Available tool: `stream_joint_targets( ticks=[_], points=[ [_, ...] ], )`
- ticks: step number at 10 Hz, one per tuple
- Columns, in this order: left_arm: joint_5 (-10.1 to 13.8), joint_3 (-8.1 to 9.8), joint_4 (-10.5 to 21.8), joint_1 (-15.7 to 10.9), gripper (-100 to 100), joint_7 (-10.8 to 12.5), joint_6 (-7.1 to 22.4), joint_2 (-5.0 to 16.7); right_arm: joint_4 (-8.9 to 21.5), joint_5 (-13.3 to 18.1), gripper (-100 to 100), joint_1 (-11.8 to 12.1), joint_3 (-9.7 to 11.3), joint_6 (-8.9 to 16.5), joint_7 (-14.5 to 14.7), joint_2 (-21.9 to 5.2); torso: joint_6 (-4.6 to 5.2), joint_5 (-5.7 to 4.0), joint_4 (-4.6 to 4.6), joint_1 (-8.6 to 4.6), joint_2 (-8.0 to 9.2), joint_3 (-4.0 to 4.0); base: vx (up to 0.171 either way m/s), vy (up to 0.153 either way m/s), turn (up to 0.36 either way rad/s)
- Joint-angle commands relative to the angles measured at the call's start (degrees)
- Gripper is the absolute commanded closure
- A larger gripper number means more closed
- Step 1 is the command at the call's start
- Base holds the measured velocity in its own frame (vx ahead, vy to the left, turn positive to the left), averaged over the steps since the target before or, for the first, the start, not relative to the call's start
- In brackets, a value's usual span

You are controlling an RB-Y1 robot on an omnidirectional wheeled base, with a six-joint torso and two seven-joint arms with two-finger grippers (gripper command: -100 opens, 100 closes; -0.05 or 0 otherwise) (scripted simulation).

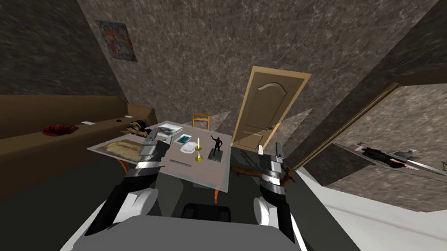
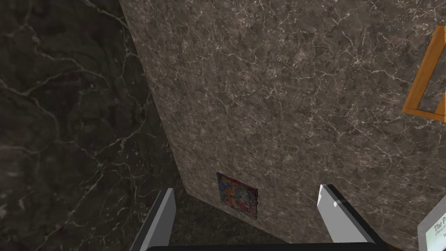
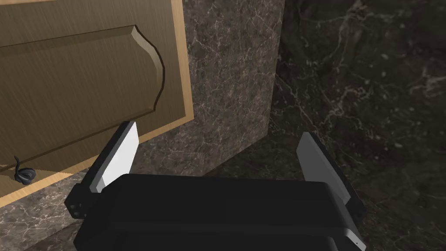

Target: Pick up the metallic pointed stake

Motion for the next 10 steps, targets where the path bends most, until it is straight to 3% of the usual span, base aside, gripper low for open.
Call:
stream_joint_targets(
  ticks=[1,5,9,10],
  points=[
    [-0.4,0.15,1.39,-1.07,-100,0.45,1.32,2.2,0.0,0.0,0,0.0,0.0,0.0,0.0,0.0,0.0,0.0,0.0,0.0,0.0,0.0,-0.019,0.048,-0.15],
    [-1.63,0.78,6.41,-4.7,-100,2.02,5.96,5.33,0.0,0.0,0,-0.01,-0.01,0.0,0.0,-0.01,0.02,0.11,0.03,0.47,0.12,0.07,-0.043,0.116,-0.173],
    [-3.23,1.93,13.47,-10.19,-100,4.42,12.63,6.85,0.0,0.0,0,-0.02,-0.01,0.0,0.0,-0.02,0.03,0.15,0.05,0.67,0.26,0.14,-0.079,0.158,-0.267],
    [-3.23,1.93,14.42,-10.19,-100,4.42,13.11,6.85,0.0,0.0,0,-0.01,-0.01,0.0,0.0,-0.02,0.01,0.16,0.07,0.68,0.33,0.19,-0.064,0.109,-0.077]
  ],
)
